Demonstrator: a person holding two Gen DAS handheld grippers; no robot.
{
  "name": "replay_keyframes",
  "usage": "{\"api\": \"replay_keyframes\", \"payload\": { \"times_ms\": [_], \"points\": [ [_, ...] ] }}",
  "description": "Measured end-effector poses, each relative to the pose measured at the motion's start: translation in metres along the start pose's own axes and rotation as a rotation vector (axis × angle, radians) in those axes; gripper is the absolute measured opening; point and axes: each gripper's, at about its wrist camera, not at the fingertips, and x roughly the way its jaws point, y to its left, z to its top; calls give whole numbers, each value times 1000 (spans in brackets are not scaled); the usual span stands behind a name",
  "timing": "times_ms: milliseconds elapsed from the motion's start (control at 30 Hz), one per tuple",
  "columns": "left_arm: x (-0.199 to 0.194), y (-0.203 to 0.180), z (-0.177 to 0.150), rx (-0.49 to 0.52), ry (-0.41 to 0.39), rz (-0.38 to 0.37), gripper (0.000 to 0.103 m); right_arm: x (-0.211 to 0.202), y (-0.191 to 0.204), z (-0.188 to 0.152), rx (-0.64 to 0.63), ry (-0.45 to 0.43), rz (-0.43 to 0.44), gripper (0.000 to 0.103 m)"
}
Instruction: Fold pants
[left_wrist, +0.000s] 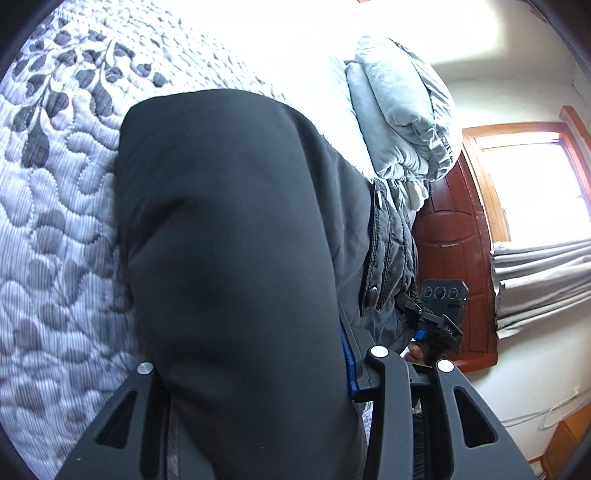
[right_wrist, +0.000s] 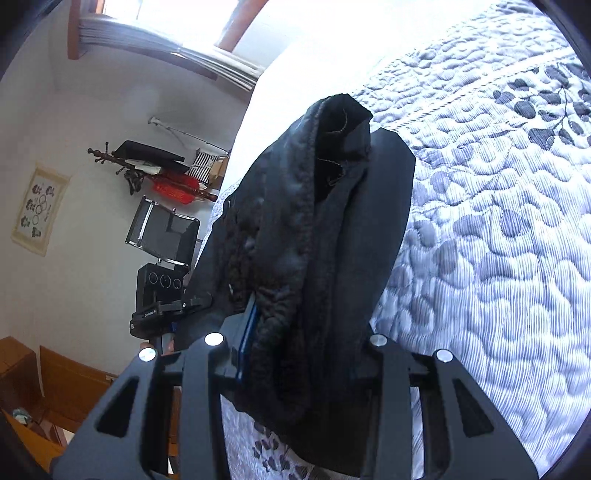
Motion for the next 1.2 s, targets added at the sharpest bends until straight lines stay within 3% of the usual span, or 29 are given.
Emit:
{"api": "replay_keyframes", "payload": {
  "times_ms": [200,400,600,933,1067,1200],
  "points": [
    [1,15,-2,-26,4,-6,49,5,-18,0,30,-1,10,42],
    [5,34,-10,-61,9,-5,68,2,-35,-11,65,-20,35,47],
    [6,38,-12,-65,16,-22,75,0,-52,-18,92,-28,55,59],
    [-4,35,-14,-62,3,12,90,-9,-60,-34,99,-39,74,66],
    [-3,34,-19,-48,9,36,91,-15,-61,-45,95,-39,67,65],
    [-11,35,-22,-97,4,42,91,-24,-60,-50,119,-54,69,75]
  ]
}}
